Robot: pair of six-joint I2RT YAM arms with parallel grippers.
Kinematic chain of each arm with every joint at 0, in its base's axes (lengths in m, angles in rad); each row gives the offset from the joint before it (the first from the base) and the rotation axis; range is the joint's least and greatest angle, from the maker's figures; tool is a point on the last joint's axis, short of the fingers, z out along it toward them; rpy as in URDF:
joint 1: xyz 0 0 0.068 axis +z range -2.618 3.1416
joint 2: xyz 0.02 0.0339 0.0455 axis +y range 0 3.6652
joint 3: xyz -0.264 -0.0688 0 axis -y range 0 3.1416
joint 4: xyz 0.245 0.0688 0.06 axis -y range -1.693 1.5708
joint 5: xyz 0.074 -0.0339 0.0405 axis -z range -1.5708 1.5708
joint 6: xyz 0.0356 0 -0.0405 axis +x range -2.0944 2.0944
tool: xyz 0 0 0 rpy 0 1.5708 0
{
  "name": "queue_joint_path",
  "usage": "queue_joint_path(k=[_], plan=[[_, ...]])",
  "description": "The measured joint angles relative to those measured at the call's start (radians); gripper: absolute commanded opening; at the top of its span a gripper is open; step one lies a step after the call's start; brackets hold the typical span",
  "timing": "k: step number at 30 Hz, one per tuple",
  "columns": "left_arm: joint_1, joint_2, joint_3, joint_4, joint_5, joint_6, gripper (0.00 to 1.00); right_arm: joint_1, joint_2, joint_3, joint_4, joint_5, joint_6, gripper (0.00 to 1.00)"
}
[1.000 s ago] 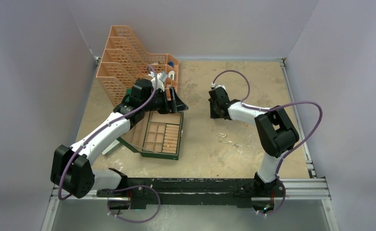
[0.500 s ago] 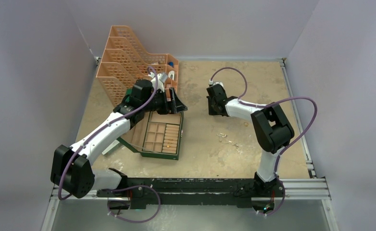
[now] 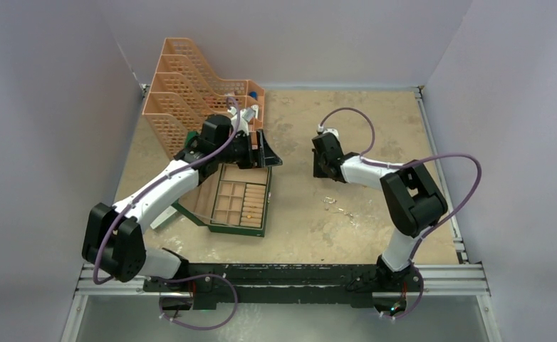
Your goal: Organize the mixed jewelry
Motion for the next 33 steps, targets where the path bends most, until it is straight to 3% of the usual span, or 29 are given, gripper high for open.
queue_joint_path(k=[13,21,33], plan=[[-0.021,0.186,0.016,0.078,0.123,-0.138,0.68,0.000,-0.301,-0.249,0.178,-0.134,0.172,0.00],[-0.050,0.274,0.048,0.193,0.154,-0.207,0.50,0.000,-0.399,-0.285,0.220,-0.212,0.222,0.00],[-0.077,0.430,0.128,0.281,0.168,-0.244,0.33,0.000,-0.446,-0.294,0.233,-0.289,0.256,0.00]])
